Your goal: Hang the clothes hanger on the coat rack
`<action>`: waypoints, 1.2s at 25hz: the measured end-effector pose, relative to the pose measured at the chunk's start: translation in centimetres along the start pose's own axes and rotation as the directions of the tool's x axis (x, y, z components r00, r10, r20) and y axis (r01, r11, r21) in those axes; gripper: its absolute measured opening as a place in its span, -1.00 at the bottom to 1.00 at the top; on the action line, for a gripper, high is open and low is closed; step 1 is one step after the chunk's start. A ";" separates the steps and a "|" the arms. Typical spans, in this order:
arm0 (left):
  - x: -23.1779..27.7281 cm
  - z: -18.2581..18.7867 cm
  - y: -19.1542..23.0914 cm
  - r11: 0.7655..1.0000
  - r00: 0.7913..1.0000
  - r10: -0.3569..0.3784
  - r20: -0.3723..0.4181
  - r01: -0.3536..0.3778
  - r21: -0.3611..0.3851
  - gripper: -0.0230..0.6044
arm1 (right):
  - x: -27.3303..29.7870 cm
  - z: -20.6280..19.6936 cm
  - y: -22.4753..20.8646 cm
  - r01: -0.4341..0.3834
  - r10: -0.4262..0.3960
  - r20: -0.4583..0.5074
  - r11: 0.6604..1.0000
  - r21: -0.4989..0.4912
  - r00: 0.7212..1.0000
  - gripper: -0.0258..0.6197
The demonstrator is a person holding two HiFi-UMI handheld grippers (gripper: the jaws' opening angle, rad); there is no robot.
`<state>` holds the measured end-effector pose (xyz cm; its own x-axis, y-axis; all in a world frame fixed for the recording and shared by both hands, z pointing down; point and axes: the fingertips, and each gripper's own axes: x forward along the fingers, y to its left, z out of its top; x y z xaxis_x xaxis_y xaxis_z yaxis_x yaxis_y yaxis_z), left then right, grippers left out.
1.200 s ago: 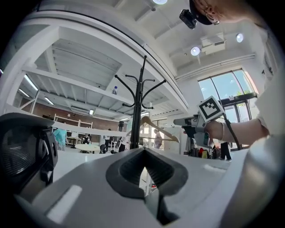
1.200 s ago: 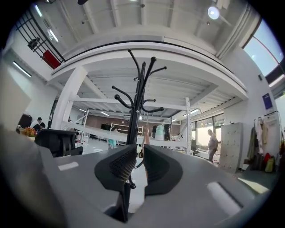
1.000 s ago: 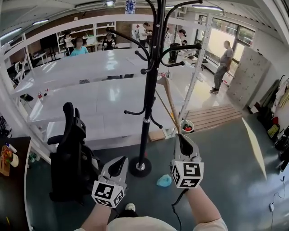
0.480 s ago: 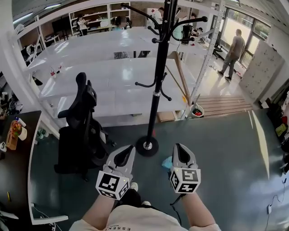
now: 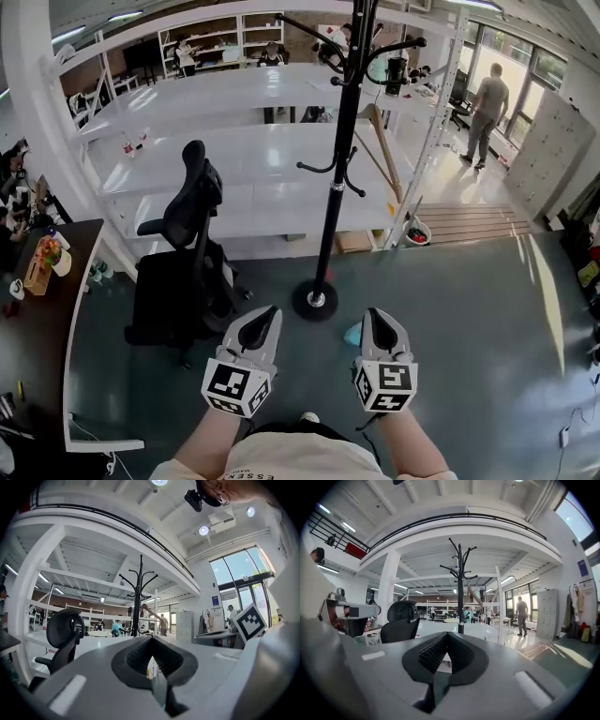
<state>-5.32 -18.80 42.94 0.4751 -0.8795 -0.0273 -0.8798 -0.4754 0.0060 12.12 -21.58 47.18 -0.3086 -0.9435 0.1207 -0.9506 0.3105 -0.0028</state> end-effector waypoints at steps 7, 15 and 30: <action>-6.6 1.3 -0.1 1.000 1.000 -0.013 -0.001 0.013 0.015 -0.93 | -4.6 -1.3 4.1 0.026 -0.025 -0.043 1.000 0.010 0.999 -0.84; -16.6 0.0 -0.2 1.000 1.000 0.008 -0.016 -0.008 -0.015 -0.93 | -11.3 -3.8 11.2 0.007 -0.009 -0.076 1.000 -0.023 0.997 -0.84; -24.9 -1.2 -4.6 0.999 0.999 -0.040 -0.034 0.039 -0.038 -0.93 | -21.2 -6.4 15.9 0.000 0.004 -0.130 1.000 0.031 0.991 -0.84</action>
<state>-13.11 5.25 44.83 0.5102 -0.8600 0.0065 -0.8594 -0.5095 0.0434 3.78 4.10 50.96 -0.3050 -0.9192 0.2489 -0.9513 0.3065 -0.0338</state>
